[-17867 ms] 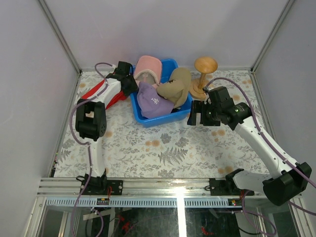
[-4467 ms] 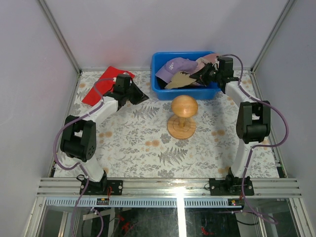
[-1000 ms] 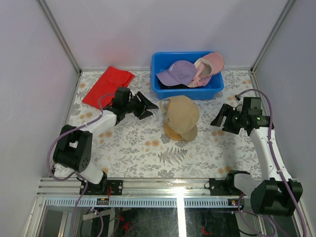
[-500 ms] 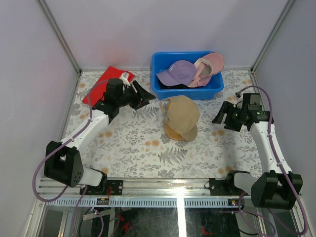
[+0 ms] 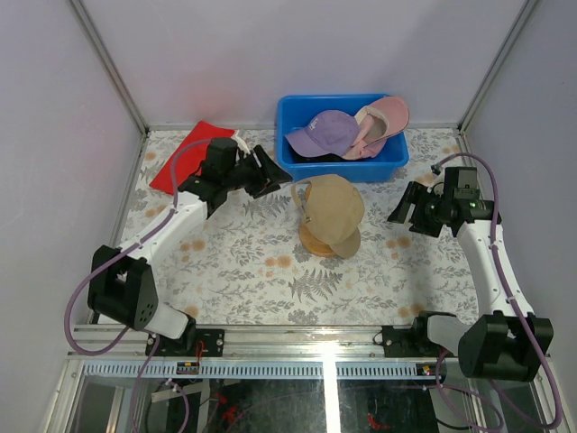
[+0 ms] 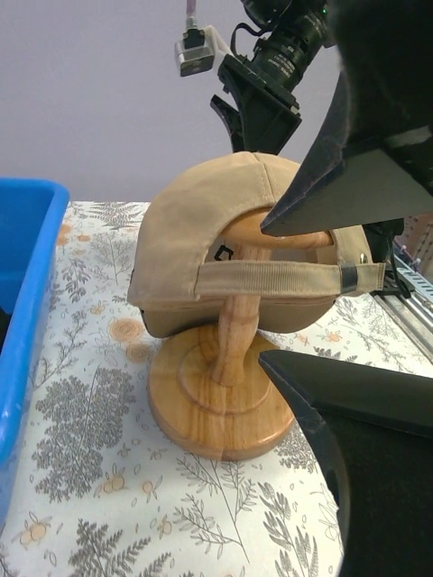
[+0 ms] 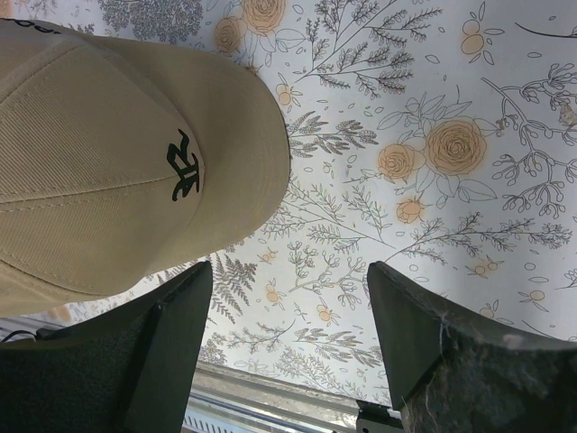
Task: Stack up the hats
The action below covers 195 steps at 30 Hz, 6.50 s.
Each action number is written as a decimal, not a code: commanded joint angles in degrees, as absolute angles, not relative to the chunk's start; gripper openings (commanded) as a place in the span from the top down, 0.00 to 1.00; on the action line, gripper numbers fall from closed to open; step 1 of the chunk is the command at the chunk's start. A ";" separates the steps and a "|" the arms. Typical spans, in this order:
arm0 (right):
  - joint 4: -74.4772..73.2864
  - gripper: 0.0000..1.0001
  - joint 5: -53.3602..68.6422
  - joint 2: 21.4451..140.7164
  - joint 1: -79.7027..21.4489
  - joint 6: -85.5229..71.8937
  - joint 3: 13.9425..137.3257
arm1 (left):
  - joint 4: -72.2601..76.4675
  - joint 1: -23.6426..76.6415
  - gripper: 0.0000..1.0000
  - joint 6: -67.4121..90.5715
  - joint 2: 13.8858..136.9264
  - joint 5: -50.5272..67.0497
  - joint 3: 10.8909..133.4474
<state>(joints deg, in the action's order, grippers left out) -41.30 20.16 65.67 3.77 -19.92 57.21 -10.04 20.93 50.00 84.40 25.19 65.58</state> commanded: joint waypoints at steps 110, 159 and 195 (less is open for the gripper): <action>-3.40 1.00 8.15 77.15 -27.96 13.14 96.76 | 19.10 20.47 0.27 109.02 86.37 35.59 88.25; 2.54 0.35 22.58 73.89 -28.43 -58.09 88.64 | 47.34 14.00 1.00 81.00 87.41 27.77 79.27; 38.95 0.38 29.35 80.61 -22.25 -105.70 73.26 | 59.92 13.07 1.00 80.91 86.96 28.03 74.19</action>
<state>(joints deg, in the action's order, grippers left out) 37.89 27.57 81.76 -22.02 -105.67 72.42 51.29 13.39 79.94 86.52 29.50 72.29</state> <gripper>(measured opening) 0.616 0.044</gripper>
